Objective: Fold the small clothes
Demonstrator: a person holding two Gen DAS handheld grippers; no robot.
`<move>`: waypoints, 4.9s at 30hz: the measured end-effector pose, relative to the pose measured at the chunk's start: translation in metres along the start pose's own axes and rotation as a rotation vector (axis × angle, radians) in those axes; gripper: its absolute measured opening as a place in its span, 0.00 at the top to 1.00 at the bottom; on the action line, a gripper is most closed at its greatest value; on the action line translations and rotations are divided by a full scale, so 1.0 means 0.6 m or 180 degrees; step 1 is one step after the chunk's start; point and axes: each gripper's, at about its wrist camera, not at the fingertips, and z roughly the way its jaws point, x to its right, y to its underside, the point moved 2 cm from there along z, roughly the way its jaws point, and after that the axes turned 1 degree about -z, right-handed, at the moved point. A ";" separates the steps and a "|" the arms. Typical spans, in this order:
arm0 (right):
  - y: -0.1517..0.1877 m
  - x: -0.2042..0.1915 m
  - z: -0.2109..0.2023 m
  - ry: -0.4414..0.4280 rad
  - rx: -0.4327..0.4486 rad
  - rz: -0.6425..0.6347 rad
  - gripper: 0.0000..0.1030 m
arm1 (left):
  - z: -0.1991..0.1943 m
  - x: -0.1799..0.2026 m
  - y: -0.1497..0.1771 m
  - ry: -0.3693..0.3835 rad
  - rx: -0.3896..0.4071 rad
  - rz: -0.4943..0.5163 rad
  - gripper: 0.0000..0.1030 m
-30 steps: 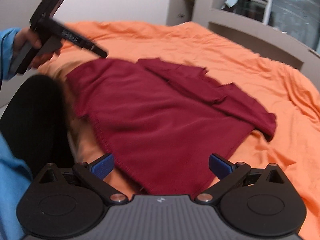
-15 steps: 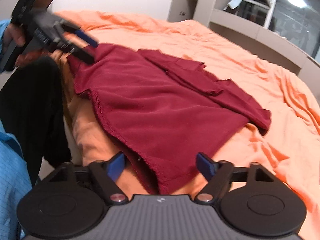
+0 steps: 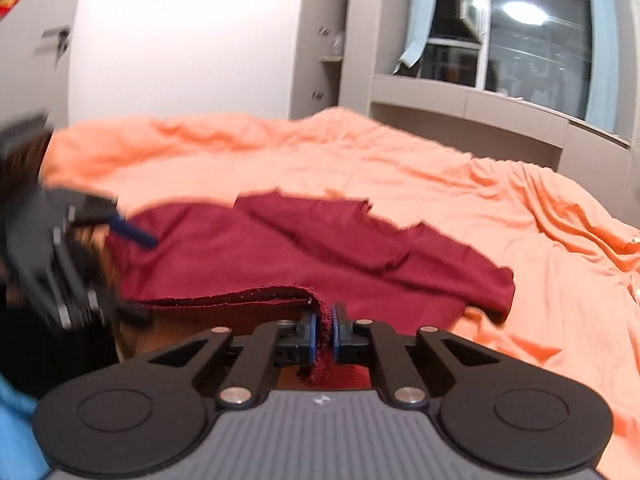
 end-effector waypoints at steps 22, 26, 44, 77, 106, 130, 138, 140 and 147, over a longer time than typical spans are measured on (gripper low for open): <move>-0.043 0.042 -0.036 0.0470 0.0483 0.0339 0.94 | -0.042 -0.098 -0.027 -0.1550 0.0128 -0.0089 0.58; -0.020 0.025 -0.057 0.0617 0.0562 0.0386 0.95 | -0.060 -0.089 -0.033 -0.1617 0.0302 0.0282 0.91; -0.101 0.034 -0.132 0.0948 0.1077 0.0080 0.95 | -0.196 -0.024 -0.129 -0.1264 0.1194 0.0321 0.94; -0.101 0.355 0.509 0.0585 -0.0622 0.0298 0.49 | 0.411 -0.454 -0.266 -0.0881 -0.0571 -0.0871 0.75; -0.017 0.315 0.304 0.1136 -0.0336 0.0700 0.00 | 0.249 -0.458 -0.193 -0.1683 -0.0363 -0.1511 0.01; -0.041 0.109 0.295 0.1096 -0.0140 0.0896 0.00 | 0.135 -0.339 -0.068 -0.1116 0.0166 -0.2367 0.01; -0.058 0.072 0.330 0.1139 -0.0137 0.0713 0.00 | 0.135 -0.344 -0.063 -0.1087 0.0165 -0.2357 0.01; -0.056 0.063 0.343 0.1069 -0.0179 0.0690 0.00 | 0.136 -0.346 -0.062 -0.1077 0.0167 -0.2358 0.01; -0.022 0.011 0.387 0.1145 -0.0430 0.0277 0.00 | 0.141 -0.344 -0.063 -0.1109 0.0129 -0.2287 0.01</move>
